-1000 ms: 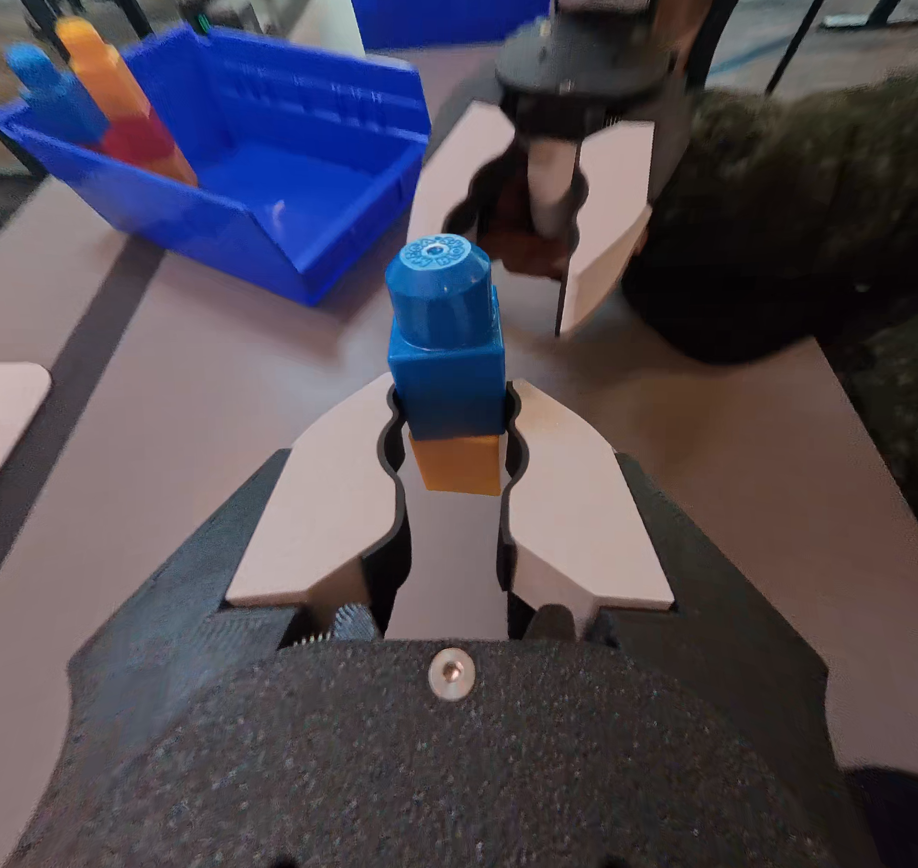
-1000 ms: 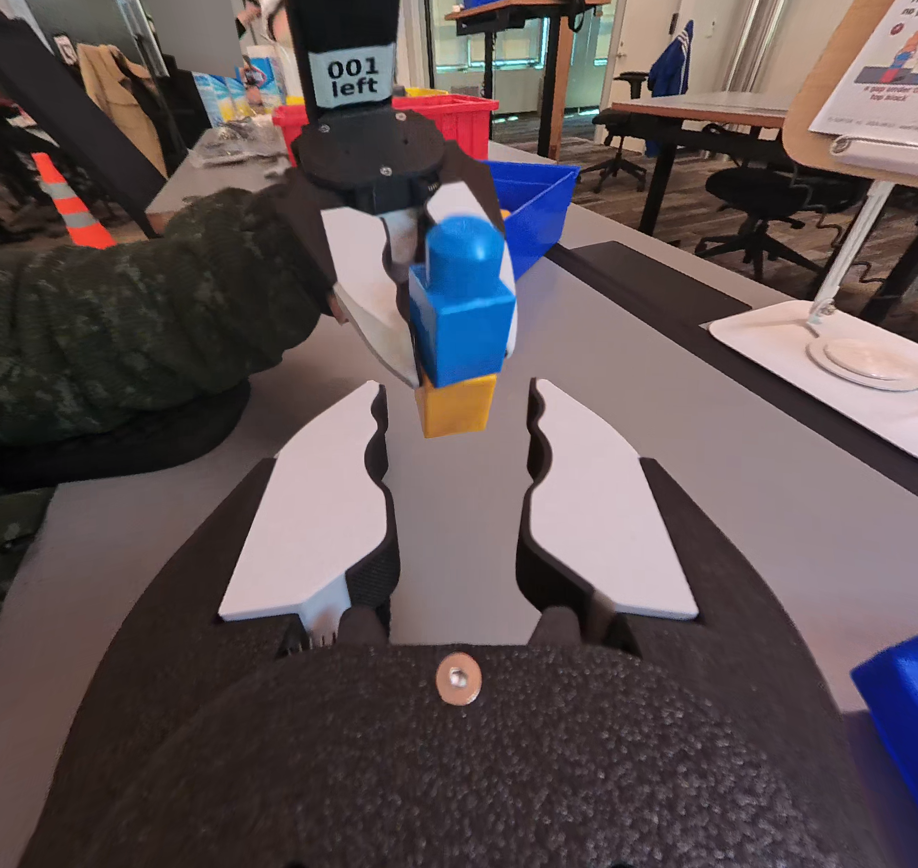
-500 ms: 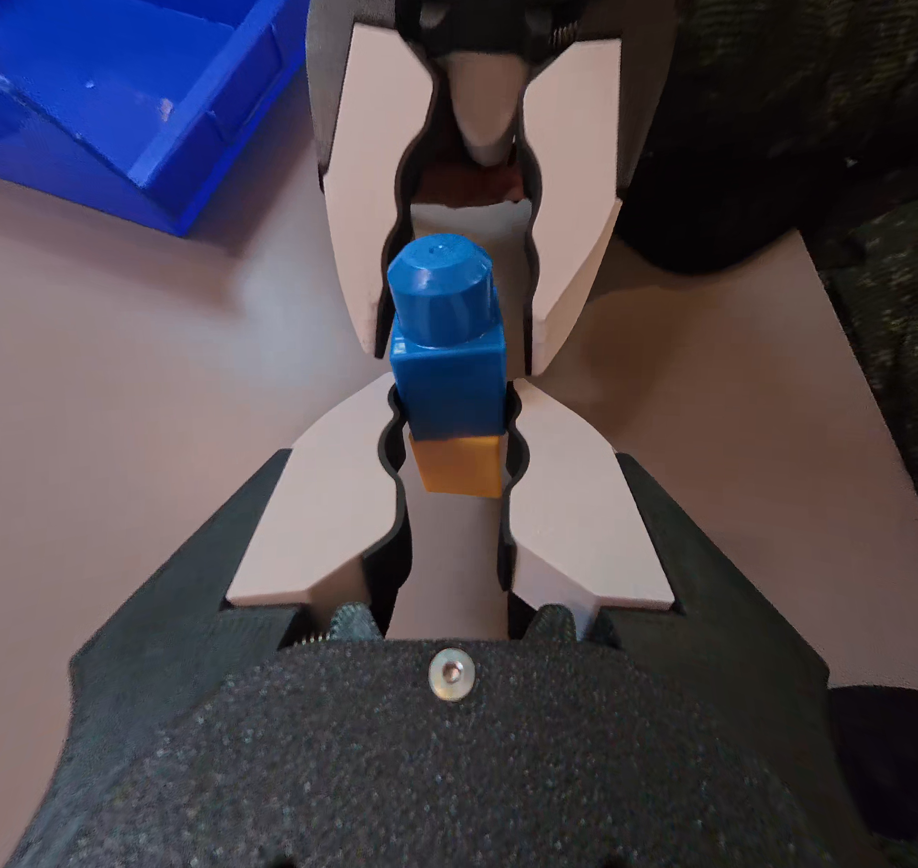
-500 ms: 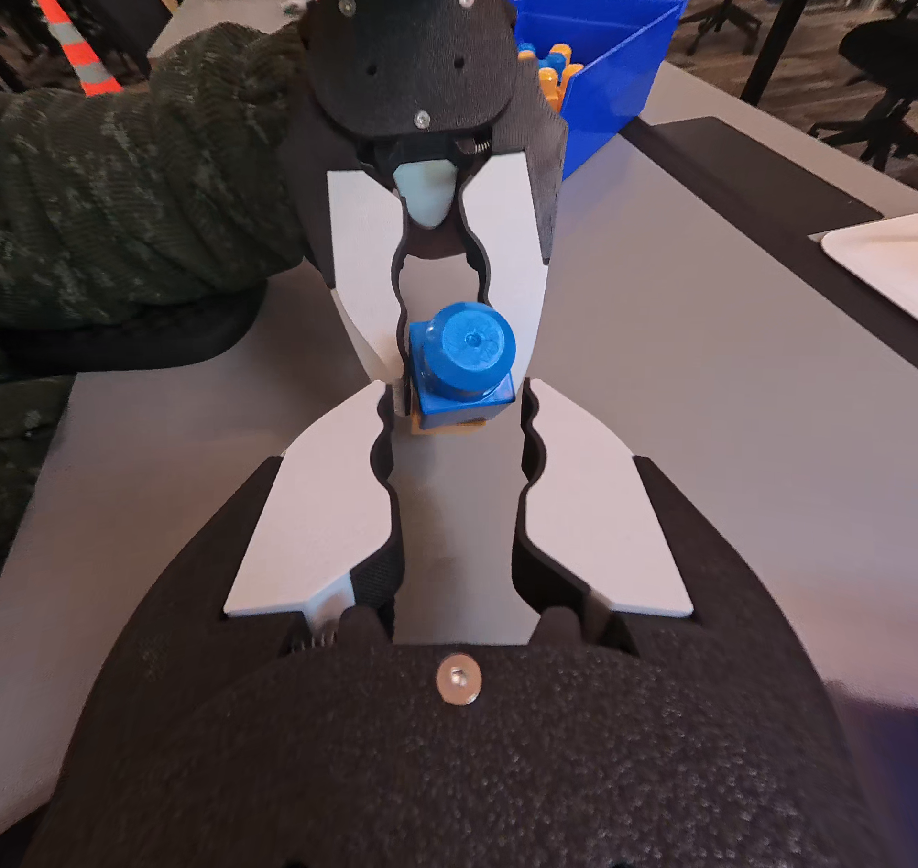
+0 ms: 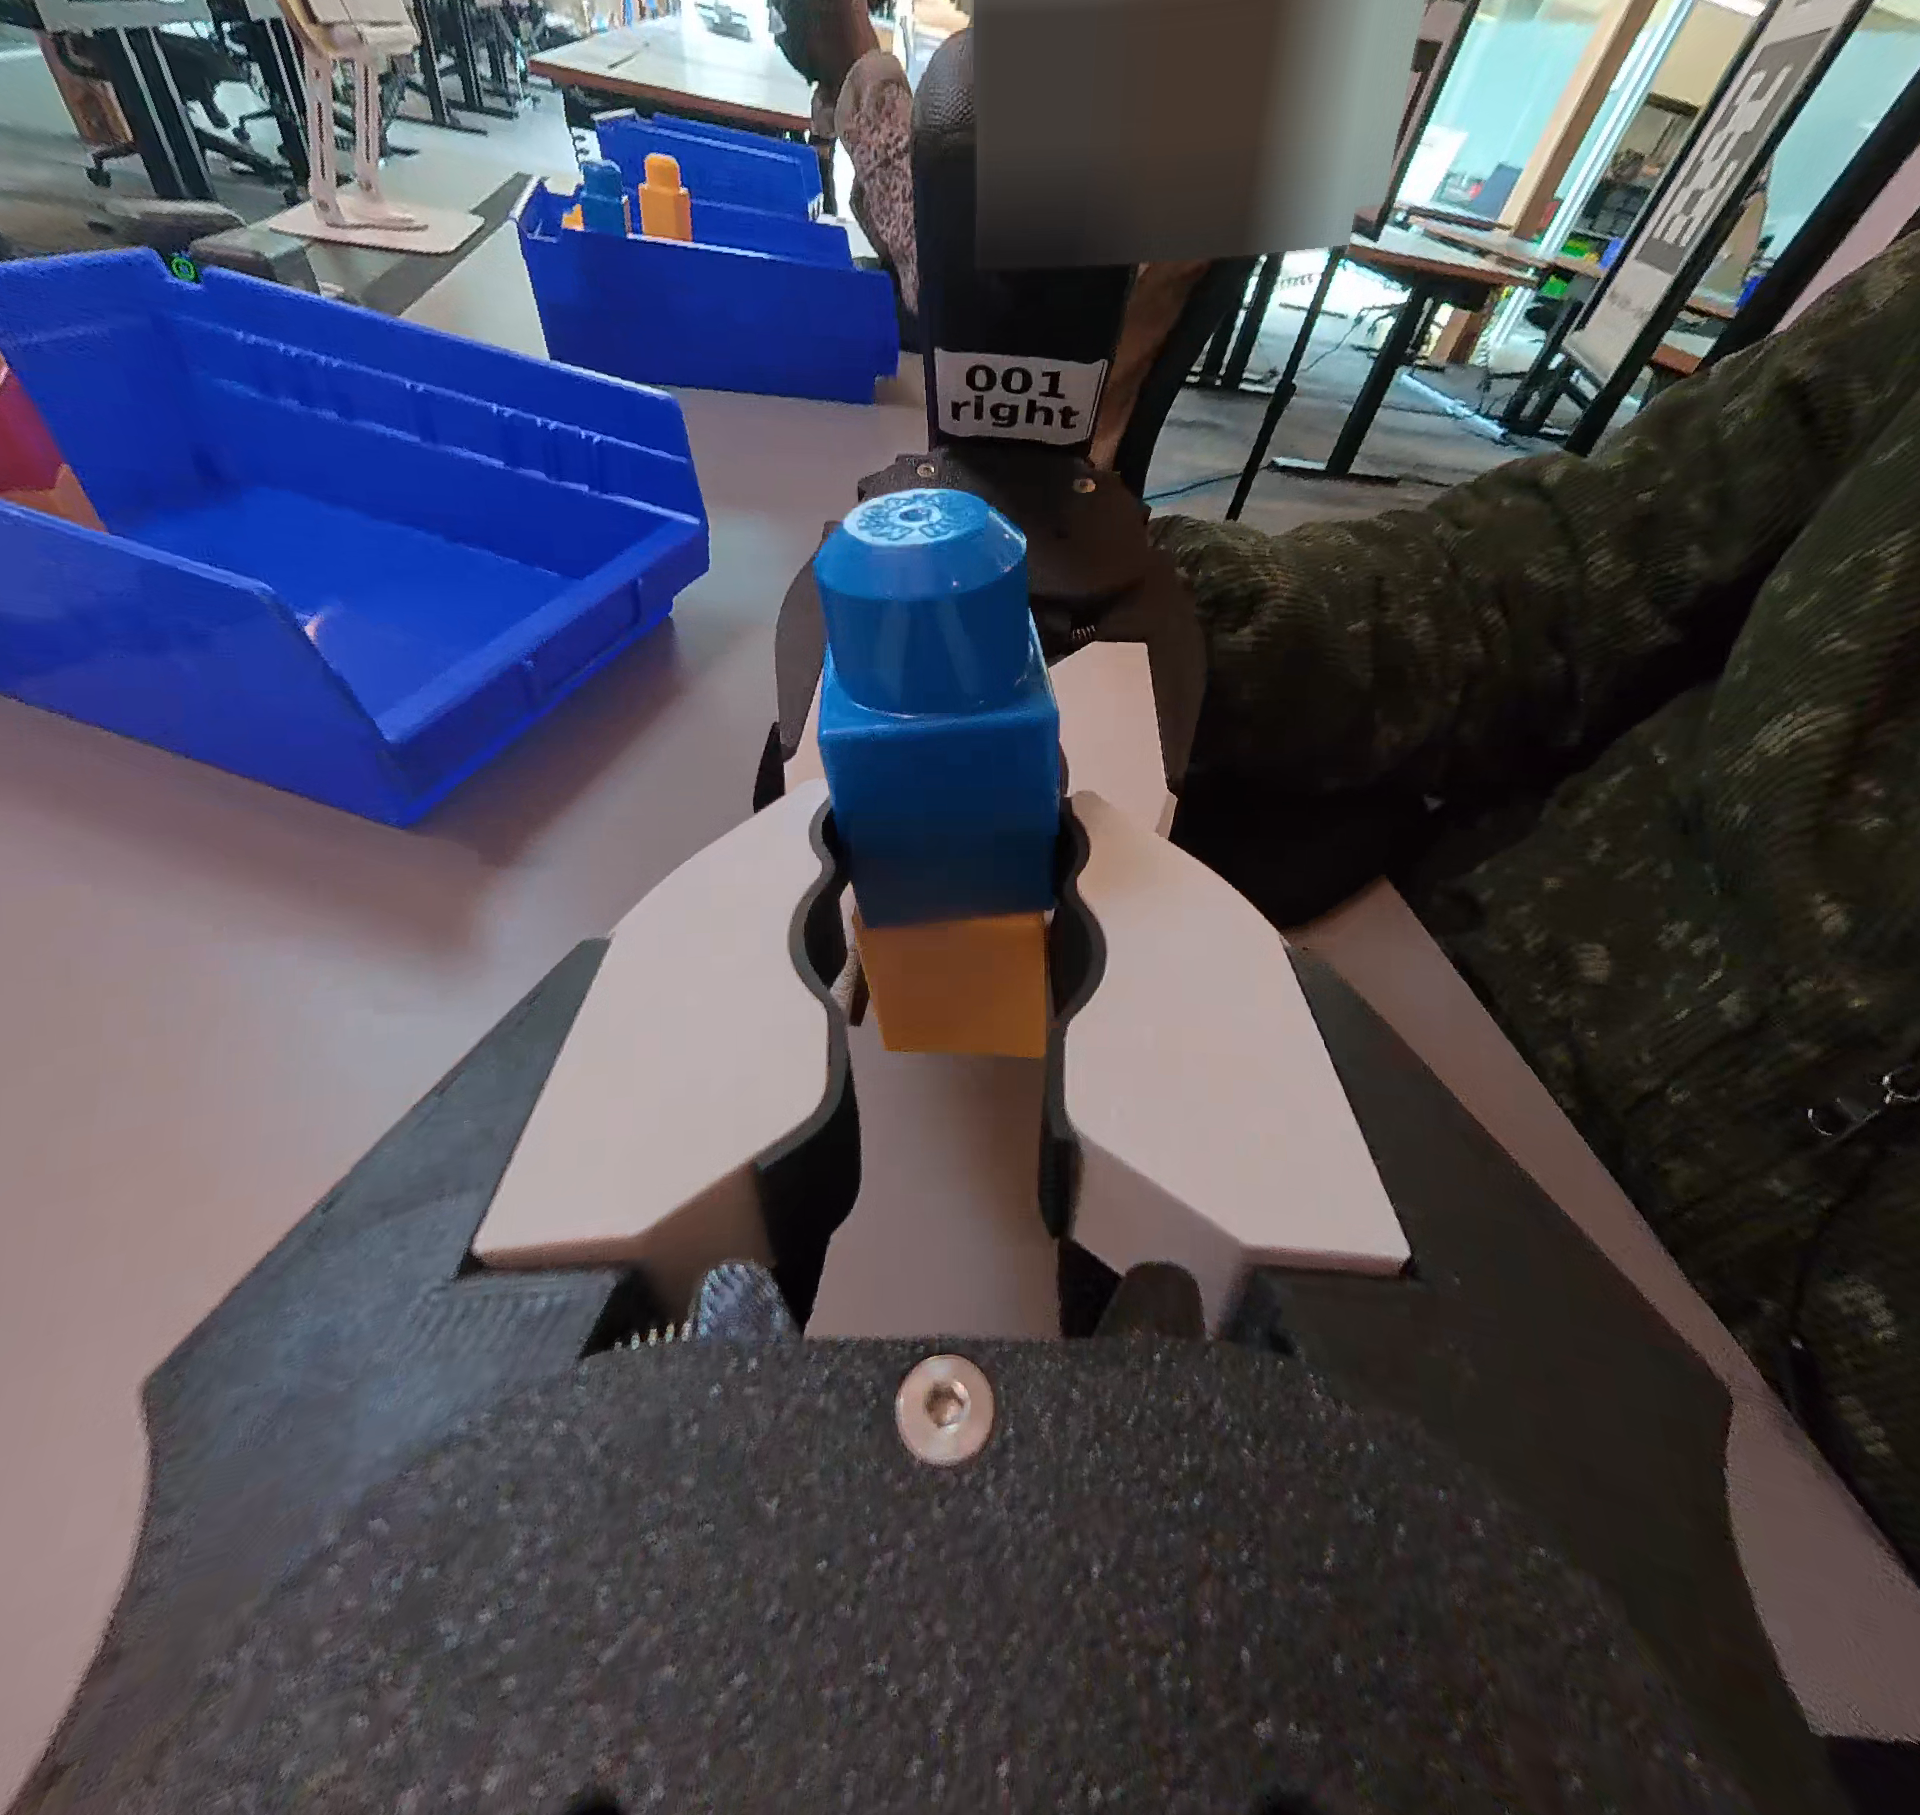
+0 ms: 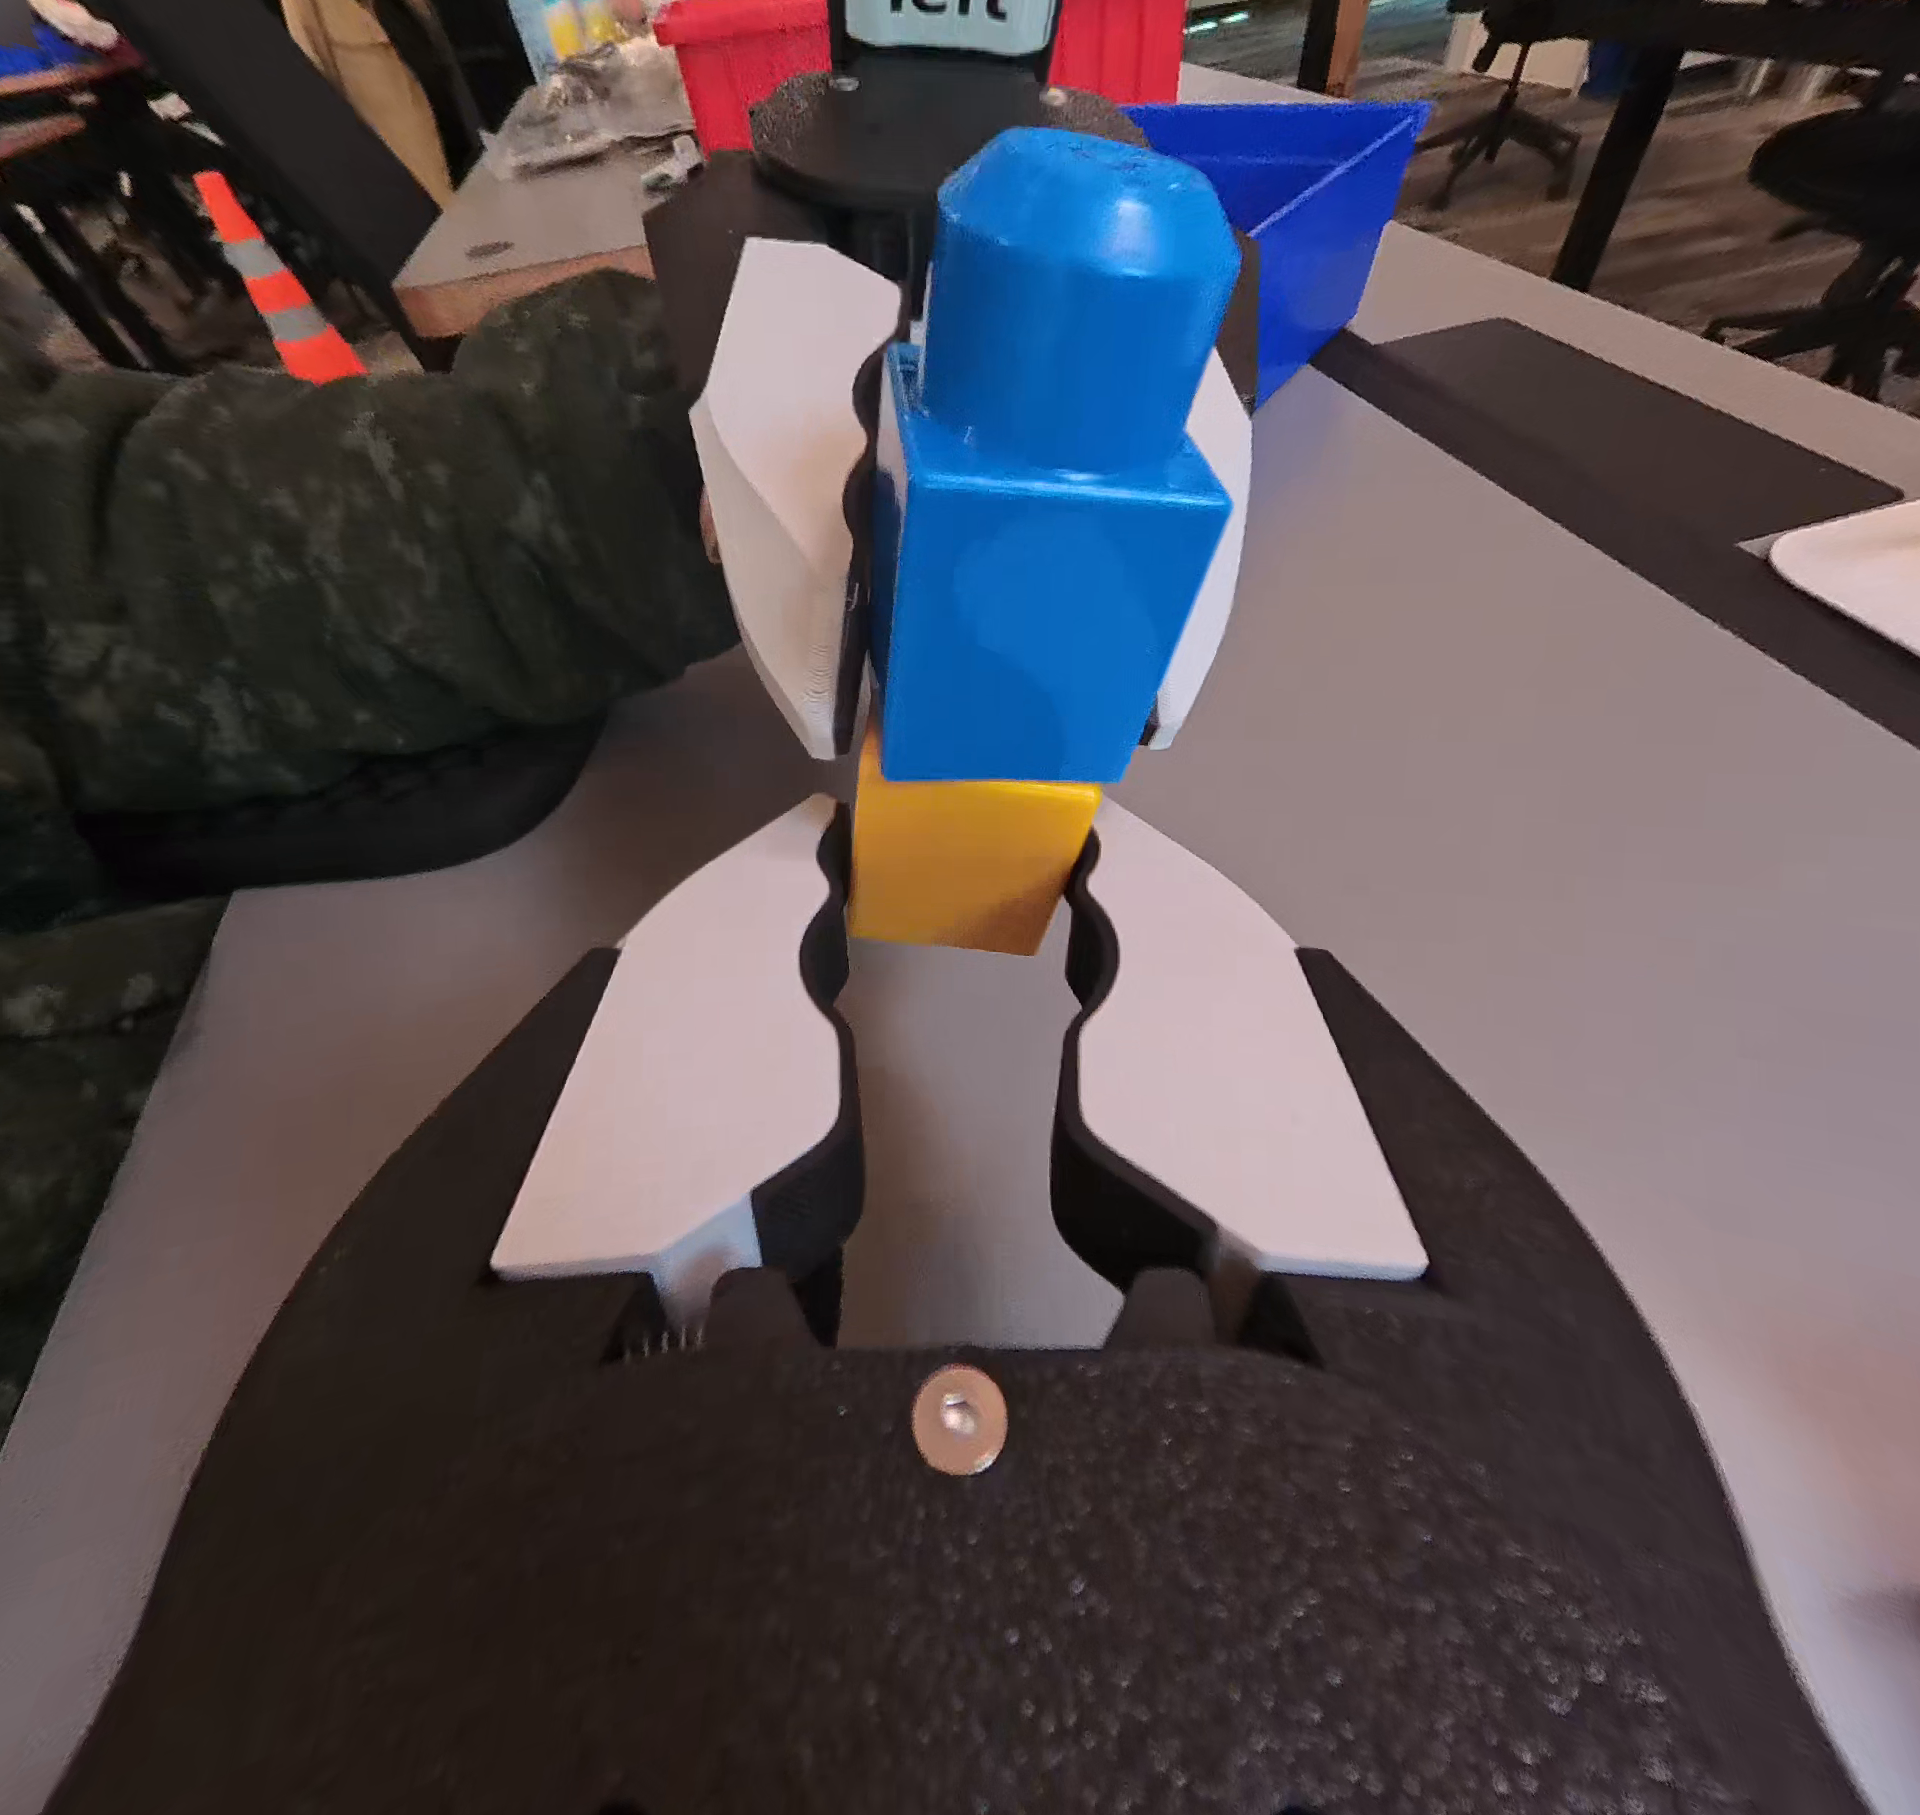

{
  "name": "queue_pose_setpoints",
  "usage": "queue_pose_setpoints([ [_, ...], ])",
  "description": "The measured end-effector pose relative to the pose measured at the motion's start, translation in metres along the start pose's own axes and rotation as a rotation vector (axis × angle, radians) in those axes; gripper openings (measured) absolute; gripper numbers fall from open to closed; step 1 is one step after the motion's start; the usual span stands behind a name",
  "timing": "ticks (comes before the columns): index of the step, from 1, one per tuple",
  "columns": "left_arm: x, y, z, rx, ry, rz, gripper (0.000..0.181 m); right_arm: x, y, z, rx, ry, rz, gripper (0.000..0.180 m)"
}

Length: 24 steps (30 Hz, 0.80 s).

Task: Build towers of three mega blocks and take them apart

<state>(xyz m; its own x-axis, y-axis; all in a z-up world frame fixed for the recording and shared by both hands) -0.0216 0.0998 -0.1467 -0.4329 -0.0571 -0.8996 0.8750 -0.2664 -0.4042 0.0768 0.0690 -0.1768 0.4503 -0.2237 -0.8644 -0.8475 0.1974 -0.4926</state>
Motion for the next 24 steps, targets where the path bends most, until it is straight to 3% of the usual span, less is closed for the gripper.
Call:
queue_pose_setpoints([
  [3,-0.003,-0.003,0.001,-0.018,0.026,0.028,0.038,-0.002,-0.006,0.001,-0.015,0.015,0.014,0.038],
  [6,-0.012,-0.008,0.003,-0.025,0.016,0.076,0.05,0.001,-0.005,0.002,0.001,0.013,-0.035,0.038],
  [9,-0.012,-0.003,0.004,-0.1,0.071,0.001,0.038,0.002,0.0,0.0,-0.009,0.006,-0.058,0.038],
  [24,-0.012,-0.008,0.017,0.004,0.102,-0.009,0.037,-0.001,0.001,-0.012,-0.085,-0.028,-0.05,0.037],
])
Point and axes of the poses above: each gripper's, where its closed fingertips meet, y out along the fingers, x out of its underside, z = x × y across the jaws, the point moved 7 cm from there along -y, back along the fingers, and after that the axes turned 13 degrees about -z, right-handed, at the moved point
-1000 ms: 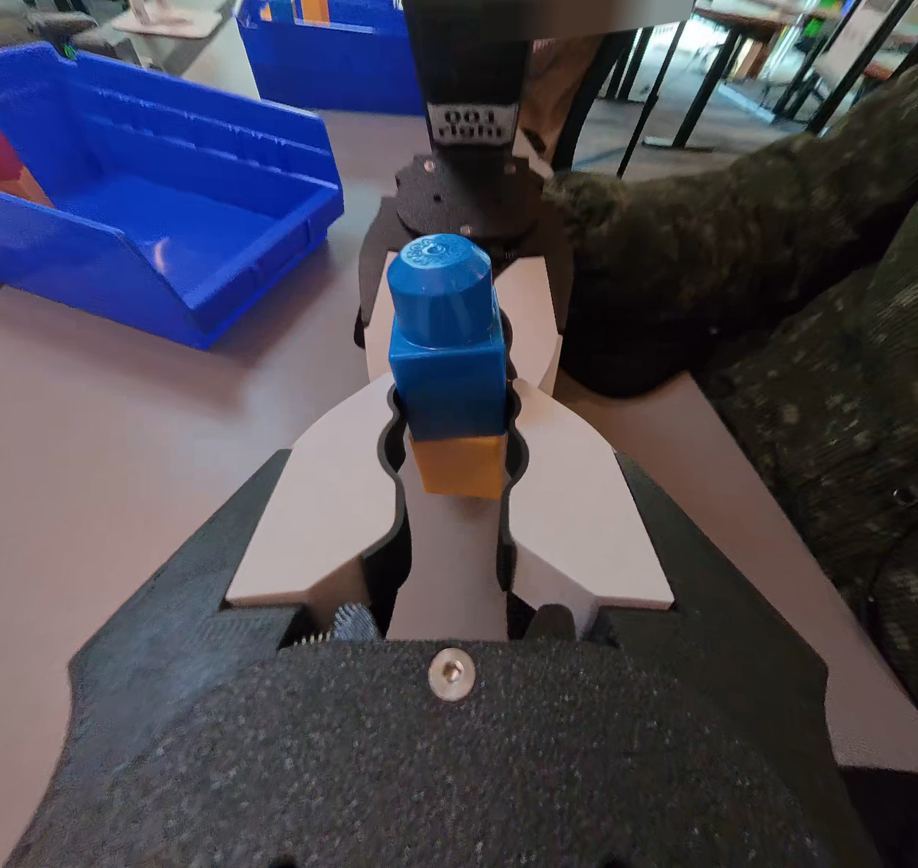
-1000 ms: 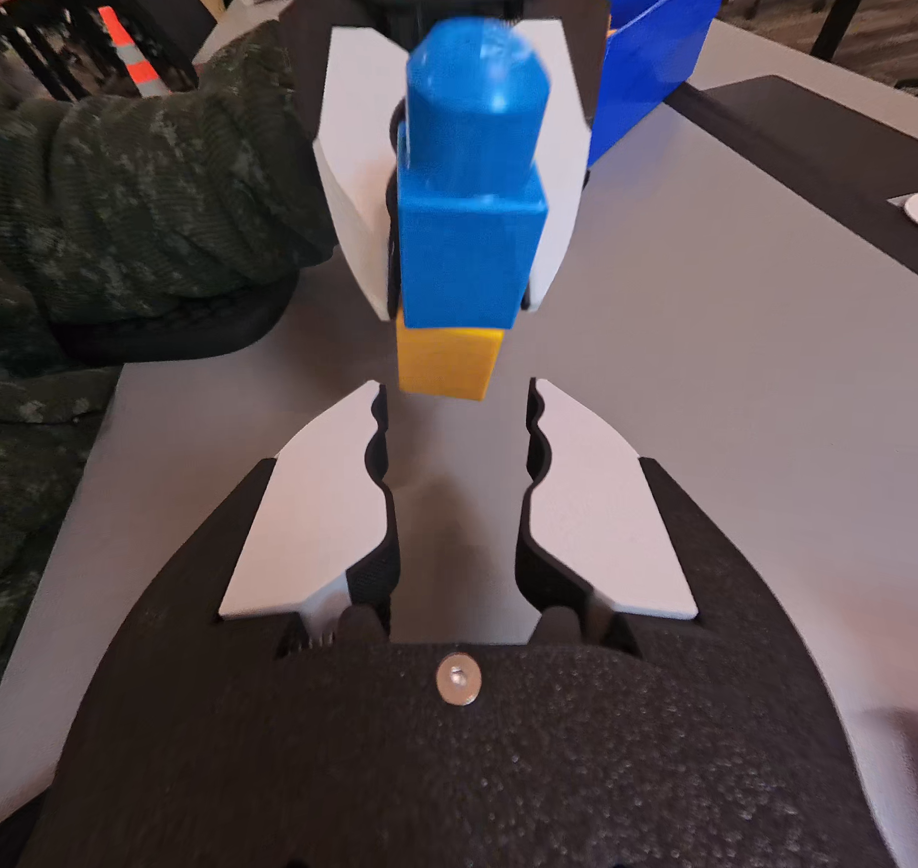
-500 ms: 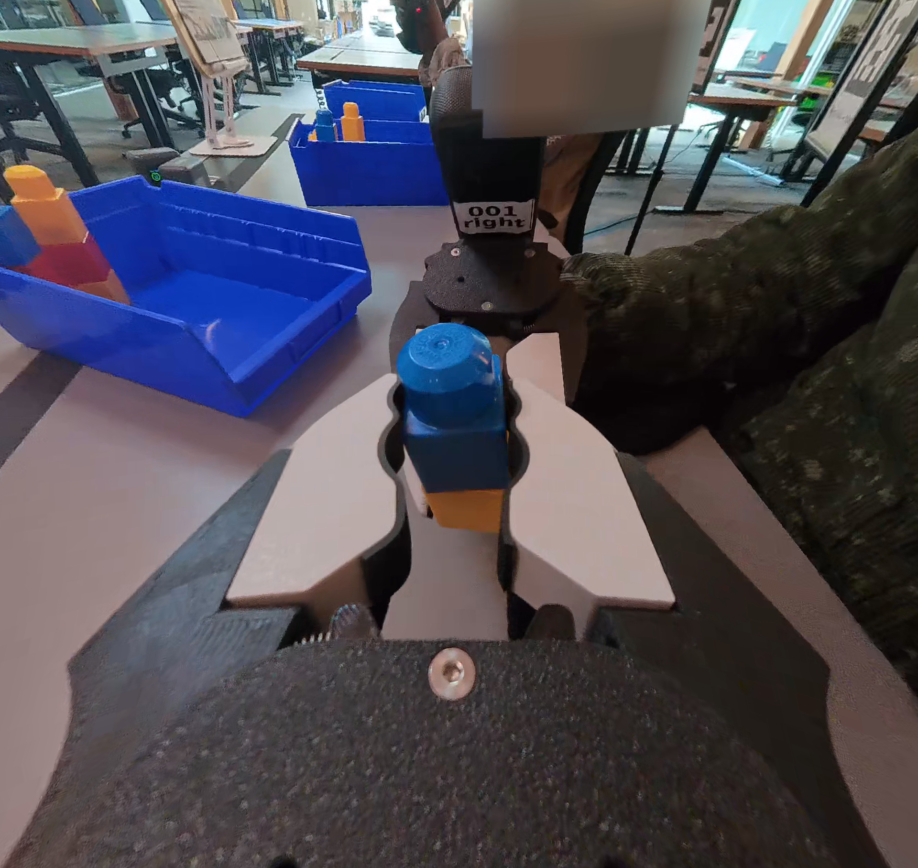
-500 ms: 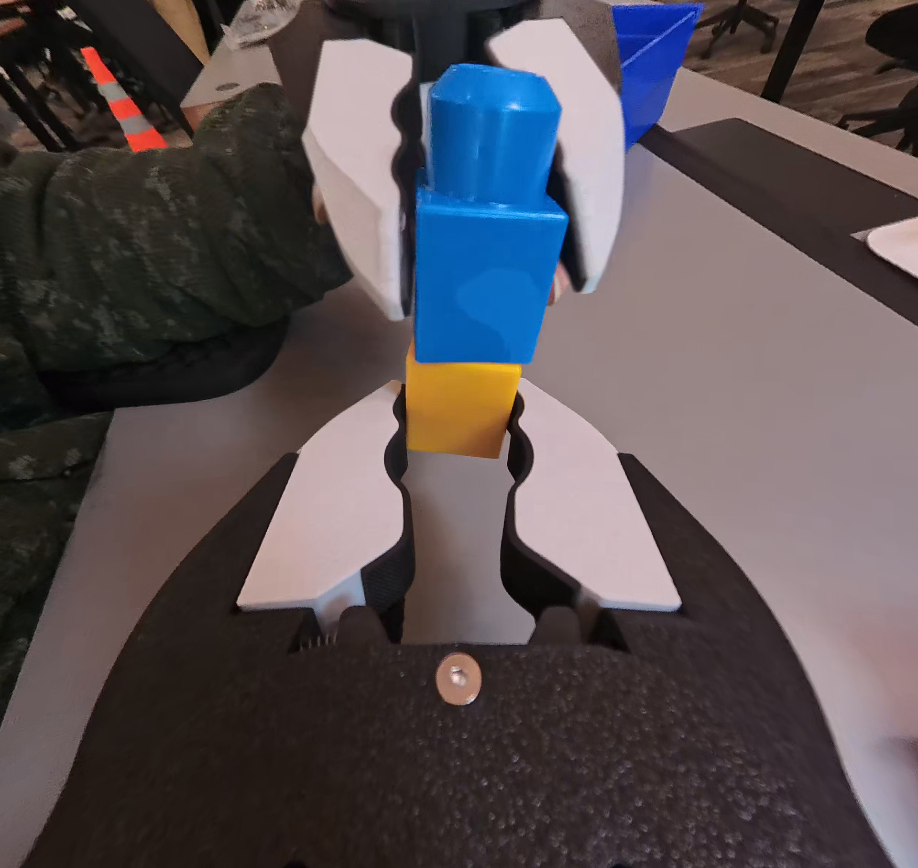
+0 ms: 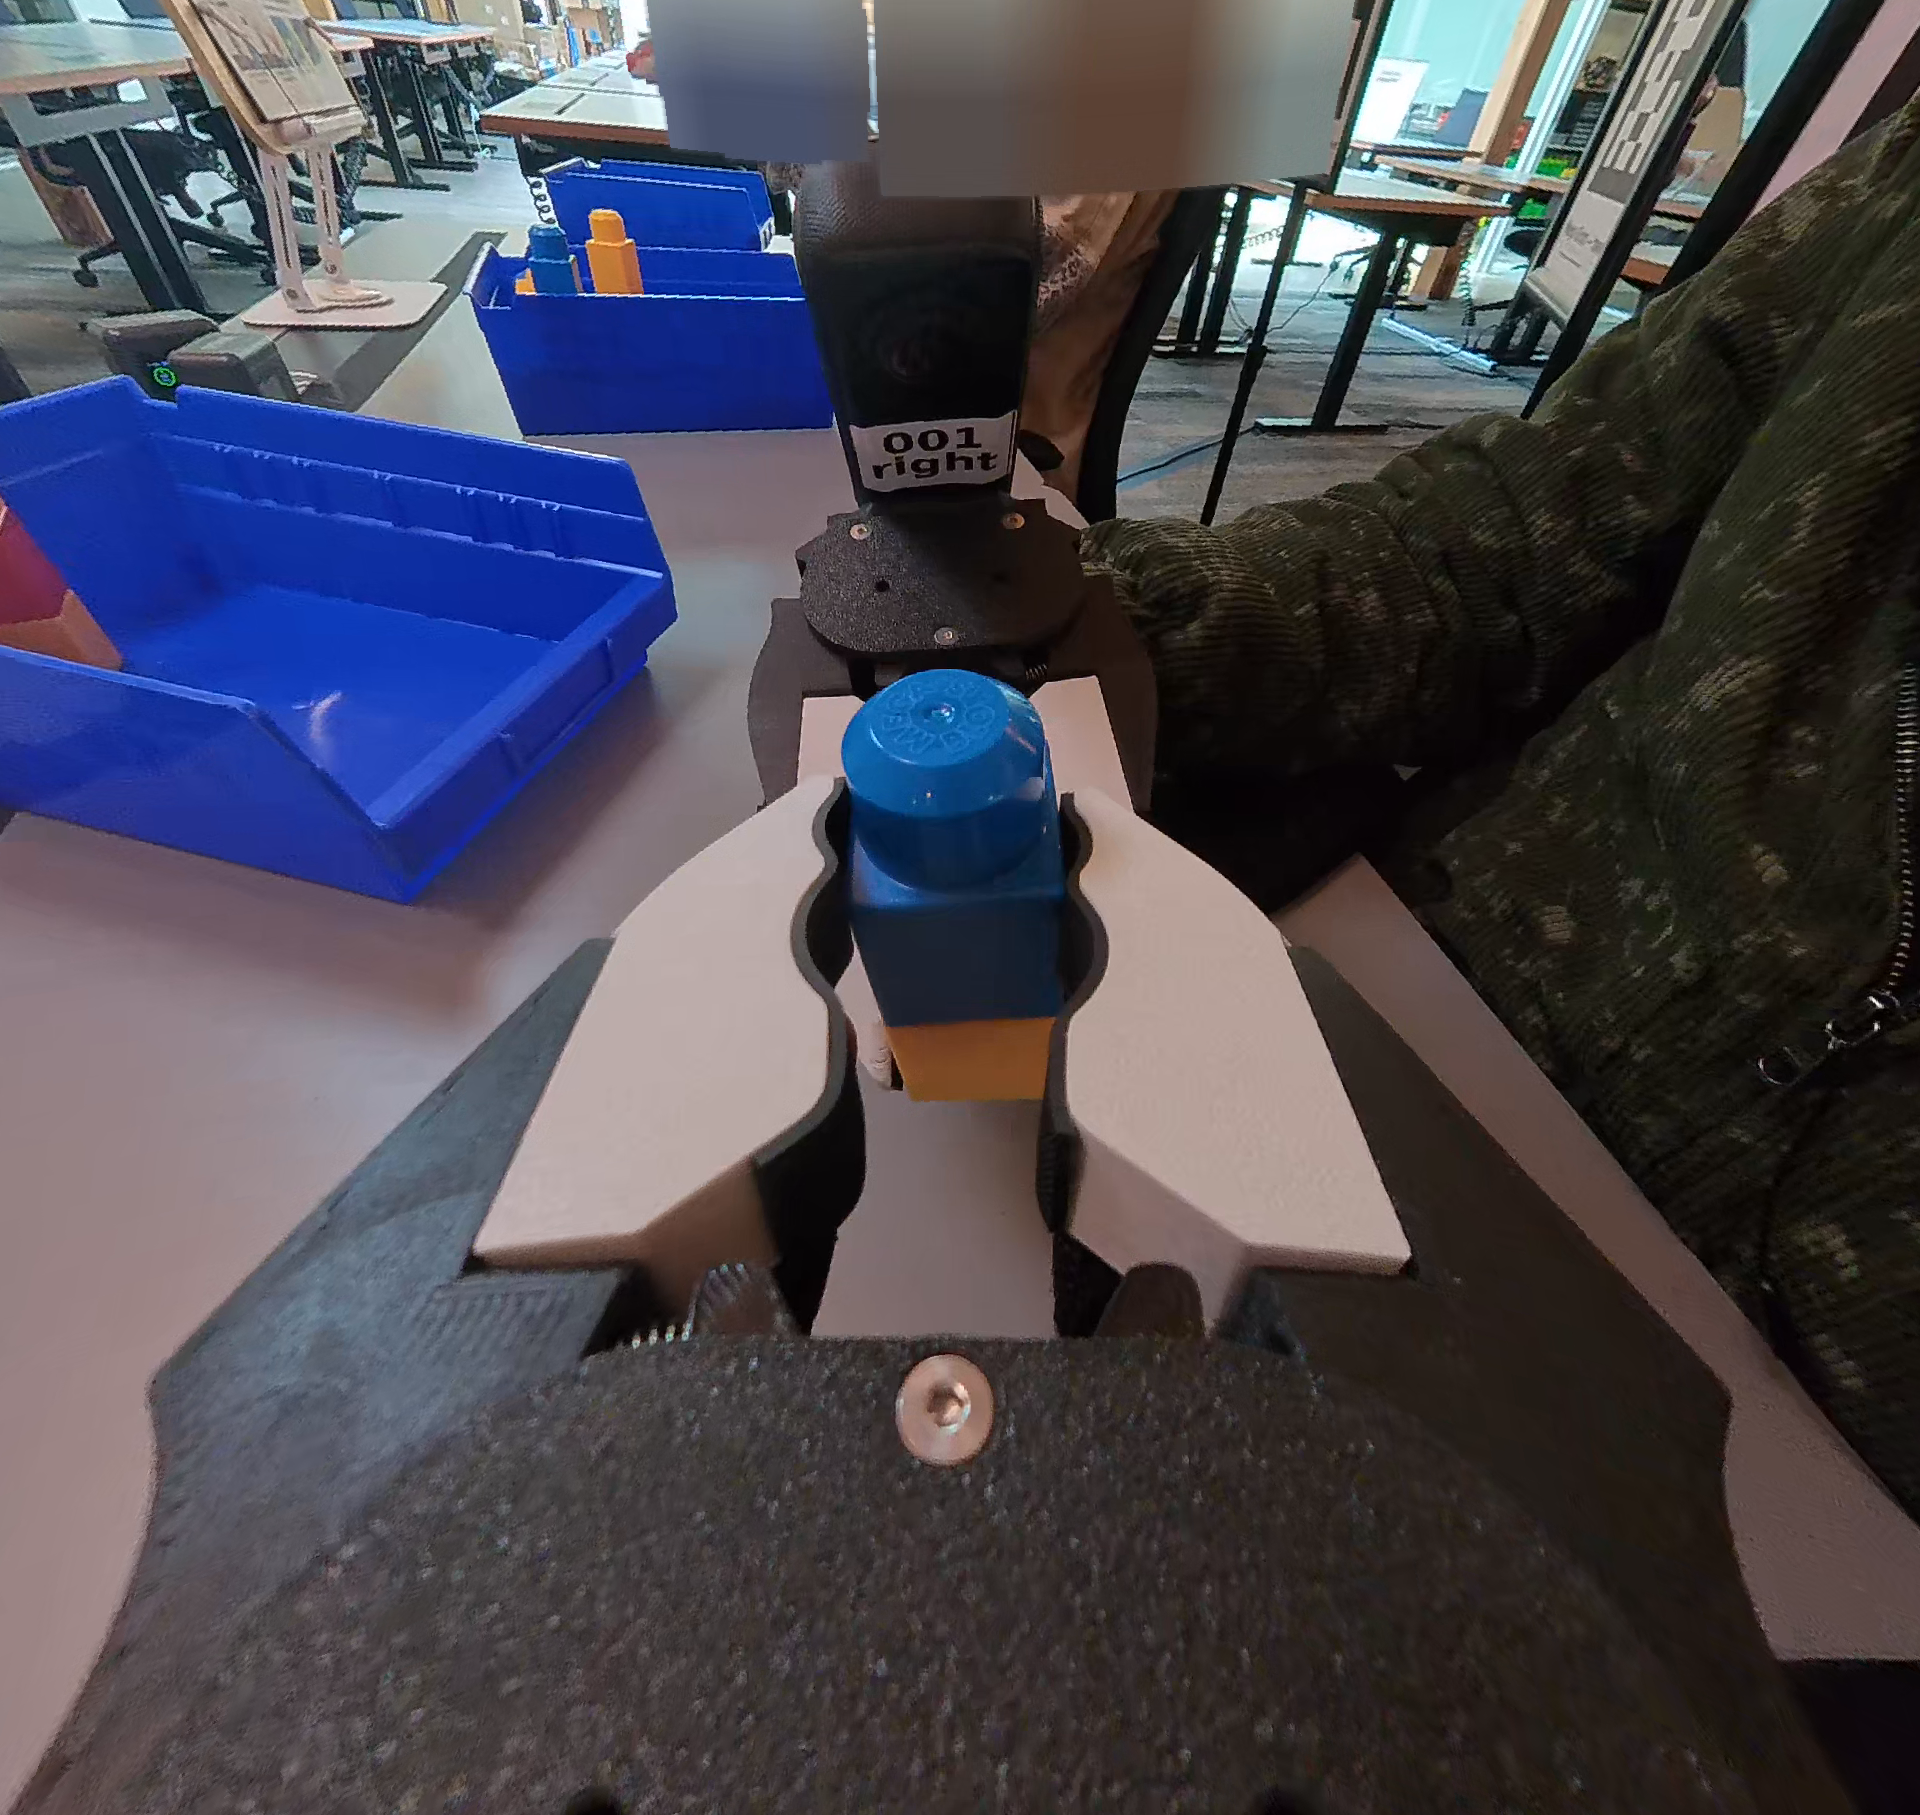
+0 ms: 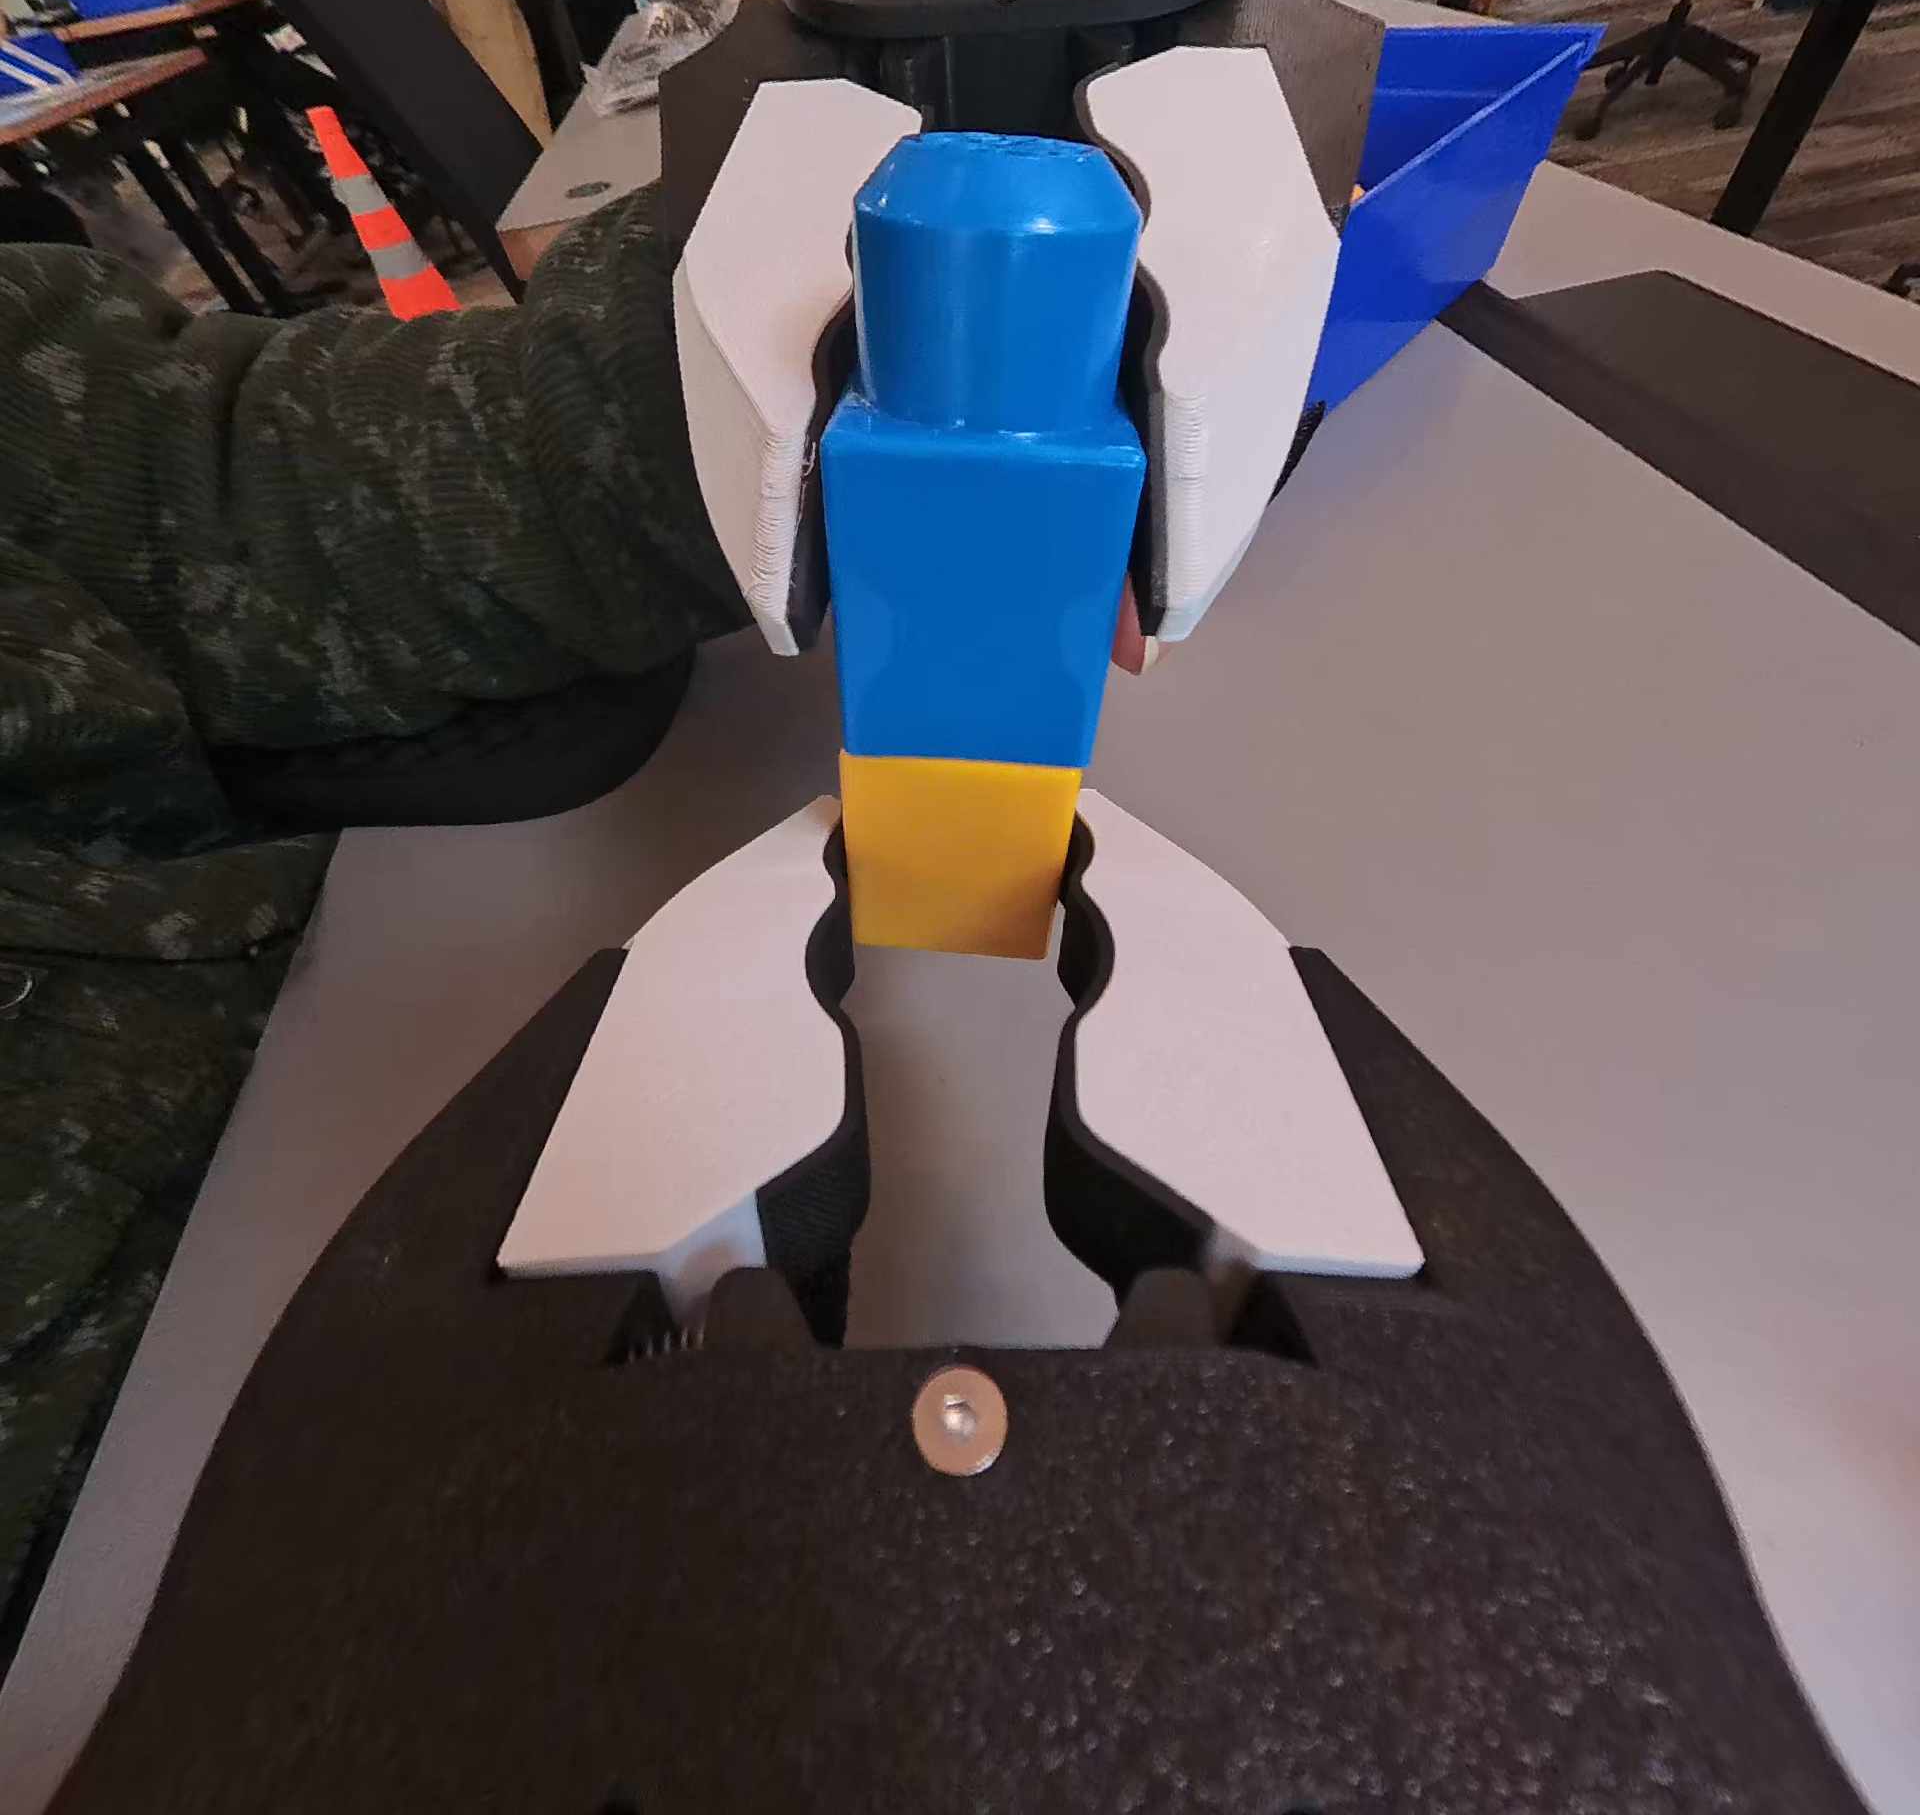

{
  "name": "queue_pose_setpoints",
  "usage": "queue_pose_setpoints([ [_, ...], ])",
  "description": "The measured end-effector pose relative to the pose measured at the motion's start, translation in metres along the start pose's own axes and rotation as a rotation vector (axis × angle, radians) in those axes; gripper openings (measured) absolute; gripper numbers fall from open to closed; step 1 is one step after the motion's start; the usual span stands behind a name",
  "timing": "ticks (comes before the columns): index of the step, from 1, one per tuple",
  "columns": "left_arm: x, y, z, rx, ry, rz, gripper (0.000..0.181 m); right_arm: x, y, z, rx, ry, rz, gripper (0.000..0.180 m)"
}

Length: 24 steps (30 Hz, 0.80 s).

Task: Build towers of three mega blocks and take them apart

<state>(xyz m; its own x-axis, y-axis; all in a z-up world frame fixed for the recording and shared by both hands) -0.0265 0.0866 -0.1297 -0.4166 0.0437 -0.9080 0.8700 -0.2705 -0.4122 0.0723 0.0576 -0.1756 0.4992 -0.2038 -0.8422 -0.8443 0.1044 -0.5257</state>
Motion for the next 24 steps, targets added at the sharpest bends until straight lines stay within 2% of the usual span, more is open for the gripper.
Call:
queue_pose_setpoints([
  [10,-0.0009,-0.0001,0.0005,0.007,-0.001,0.005,0.037,-0.0003,0.0007,-0.001,-0.013,0.001,0.004,0.037],
  [15,-0.0067,0.0004,-0.0004,-0.071,0.041,0.023,0.038,-0.0023,-0.0036,0.0015,0.002,0.008,0.037,0.037],
  [18,-0.005,0.0014,-0.0008,-0.101,0.054,-0.011,0.045,-0.0028,-0.0069,0.0032,0.018,0.003,0.054,0.037],
  [20,-0.0038,0.0012,-0.0024,-0.104,0.048,-0.008,0.039,-0.0022,-0.008,0.0044,0.023,0.004,0.054,0.037],
  [24,0.0002,0.0018,-0.0068,-0.083,0.004,0.001,0.038,-0.0001,-0.0072,0.0071,0.042,0.011,0.04,0.037],
])
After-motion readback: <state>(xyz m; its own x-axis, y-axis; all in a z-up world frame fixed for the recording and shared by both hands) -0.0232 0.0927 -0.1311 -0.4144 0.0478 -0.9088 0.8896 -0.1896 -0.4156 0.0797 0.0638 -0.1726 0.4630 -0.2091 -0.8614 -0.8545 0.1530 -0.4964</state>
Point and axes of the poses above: each gripper's, where its closed fingertips meet, y out along the fingers, x out of its underside, z = x × y across the jaws, the point moved 7 cm from there along -y, back along the fingers, and after that the axes turned 13 degrees about -z, right-handed, at the moved point
